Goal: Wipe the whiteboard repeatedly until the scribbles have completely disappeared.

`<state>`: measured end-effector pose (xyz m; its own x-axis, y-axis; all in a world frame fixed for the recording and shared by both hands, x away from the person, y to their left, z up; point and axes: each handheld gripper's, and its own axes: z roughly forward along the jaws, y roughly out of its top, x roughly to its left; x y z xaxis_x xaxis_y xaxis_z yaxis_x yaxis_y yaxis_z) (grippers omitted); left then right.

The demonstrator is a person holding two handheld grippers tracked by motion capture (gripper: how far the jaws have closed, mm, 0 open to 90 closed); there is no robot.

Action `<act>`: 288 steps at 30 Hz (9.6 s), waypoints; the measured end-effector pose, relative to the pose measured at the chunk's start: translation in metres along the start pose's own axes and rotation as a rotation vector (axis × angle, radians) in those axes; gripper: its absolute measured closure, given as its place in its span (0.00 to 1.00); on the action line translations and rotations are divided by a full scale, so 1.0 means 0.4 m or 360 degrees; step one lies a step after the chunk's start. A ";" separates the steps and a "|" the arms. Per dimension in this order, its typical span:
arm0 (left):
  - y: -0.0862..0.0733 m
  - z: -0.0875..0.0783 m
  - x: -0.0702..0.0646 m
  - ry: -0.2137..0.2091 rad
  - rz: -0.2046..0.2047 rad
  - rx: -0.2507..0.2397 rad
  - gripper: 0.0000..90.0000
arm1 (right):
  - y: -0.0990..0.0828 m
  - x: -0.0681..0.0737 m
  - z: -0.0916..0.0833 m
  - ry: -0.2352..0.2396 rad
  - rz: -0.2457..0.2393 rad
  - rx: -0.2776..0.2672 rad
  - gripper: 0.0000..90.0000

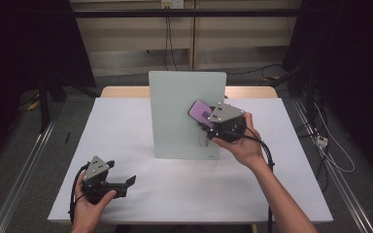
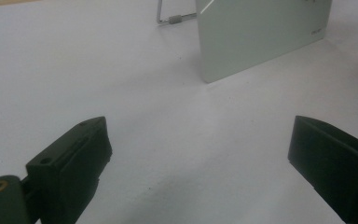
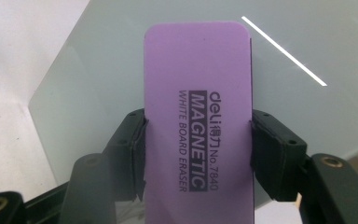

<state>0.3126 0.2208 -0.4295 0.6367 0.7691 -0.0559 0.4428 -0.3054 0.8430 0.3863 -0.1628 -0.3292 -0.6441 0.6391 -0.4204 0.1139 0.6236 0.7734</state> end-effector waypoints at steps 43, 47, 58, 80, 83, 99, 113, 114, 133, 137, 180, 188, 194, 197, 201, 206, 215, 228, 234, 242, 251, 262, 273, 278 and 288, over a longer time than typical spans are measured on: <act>0.000 0.004 -0.002 -0.0015 0.0003 0.0013 0.06 | 0.038 -0.006 0.012 -0.0015 -0.0003 -0.0021 0.47; 0.000 0.004 -0.002 -0.0013 0.0006 0.0017 0.06 | 0.018 0.019 0.023 0.0024 -0.0008 -0.0002 0.47; 0.000 0.005 -0.003 -0.0011 0.0004 0.0006 0.06 | -0.029 0.076 0.050 0.0124 -0.0016 0.0049 0.47; -0.001 0.003 -0.002 -0.0009 -0.0007 0.0004 0.06 | -0.013 0.025 0.022 0.0079 0.0061 0.0004 0.47; -0.001 0.004 0.000 -0.0011 -0.0001 0.0005 0.06 | -0.007 0.014 0.015 0.0059 0.0065 -0.0004 0.47; 0.000 0.003 -0.001 -0.0013 -0.0004 0.0008 0.06 | 0.035 -0.057 -0.025 -0.0097 0.0098 -0.0066 0.47; 0.000 0.006 -0.003 -0.0011 0.0008 0.0011 0.06 | -0.041 0.018 0.000 -0.0027 0.0086 -0.0009 0.47; 0.000 0.006 -0.003 -0.0010 0.0008 0.0010 0.06 | -0.046 0.024 0.003 -0.0020 0.0084 -0.0001 0.47; 0.000 0.006 -0.003 -0.0011 0.0004 0.0007 0.06 | -0.102 0.111 0.057 0.0188 0.0089 0.0085 0.47; 0.000 0.005 0.000 -0.0005 0.0005 0.0018 0.06 | -0.097 0.108 0.059 0.0209 0.0084 0.0099 0.47; 0.000 0.000 -0.002 -0.0011 0.0008 0.0008 0.06 | -0.108 0.124 0.071 0.0211 0.0035 0.0110 0.47; 0.000 0.000 -0.003 -0.0014 0.0006 0.0011 0.06 | -0.119 0.149 0.085 0.0257 0.0011 0.0157 0.47; 0.001 0.001 -0.002 -0.0017 0.0017 0.0016 0.06 | -0.124 0.164 0.096 0.0285 -0.0013 0.0182 0.47; 0.000 0.000 -0.002 -0.0017 0.0009 0.0015 0.06 | -0.125 0.169 0.099 0.0289 -0.0019 0.0190 0.47; 0.000 0.000 -0.002 -0.0014 0.0006 0.0009 0.06 | -0.121 0.167 0.098 0.0292 -0.0026 0.0199 0.47; -0.001 0.001 0.002 -0.0016 -0.0003 -0.0004 0.06 | -0.102 0.132 0.075 0.0223 -0.0002 0.0156 0.47; 0.003 0.006 -0.006 -0.0027 0.0029 0.0017 0.06 | -0.041 0.028 0.018 0.0054 0.0051 0.0062 0.47; 0.003 0.005 -0.006 -0.0027 0.0030 0.0017 0.06 | -0.105 0.091 0.040 0.0103 -0.0005 0.0108 0.47; 0.002 0.012 -0.009 -0.0027 0.0027 0.0023 0.06 | -0.129 0.133 0.068 0.0183 -0.0027 0.0150 0.47; 0.003 0.014 -0.011 -0.0033 0.0031 0.0025 0.06 | -0.127 0.180 0.108 0.0280 -0.0072 0.0187 0.47; 0.004 0.015 -0.015 -0.0046 0.0040 0.0030 0.06 | -0.105 0.237 0.162 0.0381 -0.0119 0.0212 0.47; 0.002 0.005 -0.007 -0.0036 0.0021 0.0018 0.06 | -0.087 0.197 0.138 0.0325 -0.0040 0.0139 0.47; -0.001 0.003 -0.004 -0.0033 0.0003 0.0010 0.06 | -0.076 0.117 0.080 0.0189 0.0089 0.0040 0.47; -0.003 -0.001 0.001 -0.0037 -0.0014 0.0008 0.06 | -0.077 0.101 0.070 0.0207 0.0167 0.0013 0.47; -0.002 0.003 0.001 -0.0038 -0.0016 0.0001 0.06 | -0.092 0.073 0.031 0.0255 0.0312 -0.0047 0.47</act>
<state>0.3131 0.2207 -0.4308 0.6473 0.7583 -0.0773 0.4498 -0.2981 0.8419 0.3729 -0.1615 -0.3759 -0.7239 0.6654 -0.1823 0.2280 0.4801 0.8471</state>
